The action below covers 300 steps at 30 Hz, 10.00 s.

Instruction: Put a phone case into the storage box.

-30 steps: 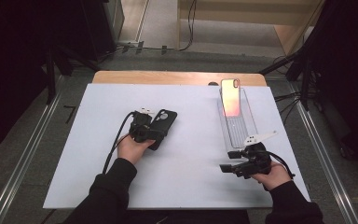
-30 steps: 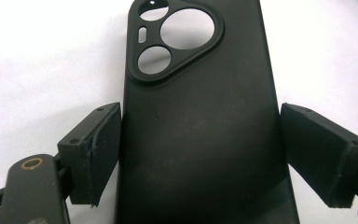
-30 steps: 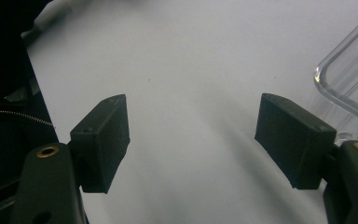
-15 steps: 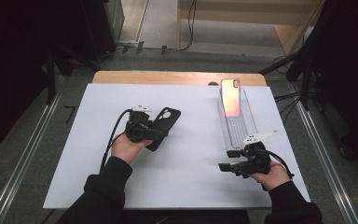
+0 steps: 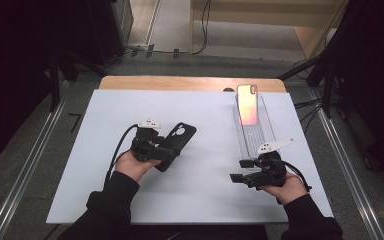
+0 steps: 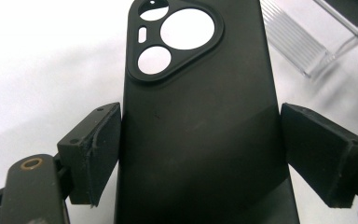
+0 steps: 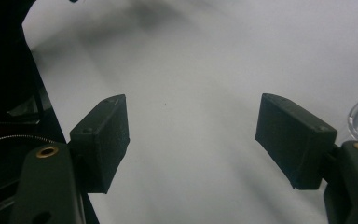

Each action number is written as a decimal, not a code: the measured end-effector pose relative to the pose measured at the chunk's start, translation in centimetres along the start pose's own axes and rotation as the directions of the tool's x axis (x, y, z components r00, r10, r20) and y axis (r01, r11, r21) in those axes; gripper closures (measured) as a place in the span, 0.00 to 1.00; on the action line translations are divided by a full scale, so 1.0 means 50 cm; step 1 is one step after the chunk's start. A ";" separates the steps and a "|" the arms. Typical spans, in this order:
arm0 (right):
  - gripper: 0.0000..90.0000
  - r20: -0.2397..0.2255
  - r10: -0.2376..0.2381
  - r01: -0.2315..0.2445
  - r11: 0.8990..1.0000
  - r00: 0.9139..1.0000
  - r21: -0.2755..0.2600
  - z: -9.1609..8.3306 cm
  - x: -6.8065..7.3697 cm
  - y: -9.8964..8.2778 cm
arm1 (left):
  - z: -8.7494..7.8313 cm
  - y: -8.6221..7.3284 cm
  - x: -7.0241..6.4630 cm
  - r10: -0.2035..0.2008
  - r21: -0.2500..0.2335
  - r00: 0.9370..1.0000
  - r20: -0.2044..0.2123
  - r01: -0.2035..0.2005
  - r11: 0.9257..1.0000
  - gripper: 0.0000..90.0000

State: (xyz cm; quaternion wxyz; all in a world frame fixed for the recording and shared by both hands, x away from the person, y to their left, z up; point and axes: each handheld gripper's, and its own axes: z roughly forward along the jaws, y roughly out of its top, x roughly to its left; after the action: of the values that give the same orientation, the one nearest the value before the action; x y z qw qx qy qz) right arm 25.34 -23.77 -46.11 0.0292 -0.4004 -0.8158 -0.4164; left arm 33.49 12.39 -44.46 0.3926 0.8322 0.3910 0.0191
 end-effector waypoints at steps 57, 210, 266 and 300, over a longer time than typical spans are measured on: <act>0.26 0.043 0.107 -0.099 0.983 0.993 -0.157 0.062 0.055 0.188 | 0.030 -0.080 -0.098 0.012 -0.305 0.992 -0.125 -0.050 0.951 0.17; 0.64 -0.319 -0.182 0.136 0.978 0.930 -0.160 0.040 0.052 0.248 | -0.045 0.085 -0.061 0.298 -0.026 0.868 0.398 -0.314 0.949 0.85; 0.00 0.177 -0.076 0.114 0.969 0.981 -0.219 0.178 0.139 0.216 | -0.089 0.120 -0.092 -0.055 -0.007 0.996 0.068 0.056 0.998 0.85; 0.15 0.182 -0.002 0.048 0.968 0.983 -0.247 0.123 0.067 0.221 | -0.135 0.089 -0.085 0.055 -0.050 0.987 0.150 -0.048 0.998 0.40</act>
State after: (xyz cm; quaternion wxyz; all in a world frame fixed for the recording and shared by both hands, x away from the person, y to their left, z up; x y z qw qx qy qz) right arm 32.34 -13.66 -41.58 -0.1005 -0.4265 -0.7610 -0.4784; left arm 31.09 12.14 -35.66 0.4398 0.8317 0.3380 -0.0251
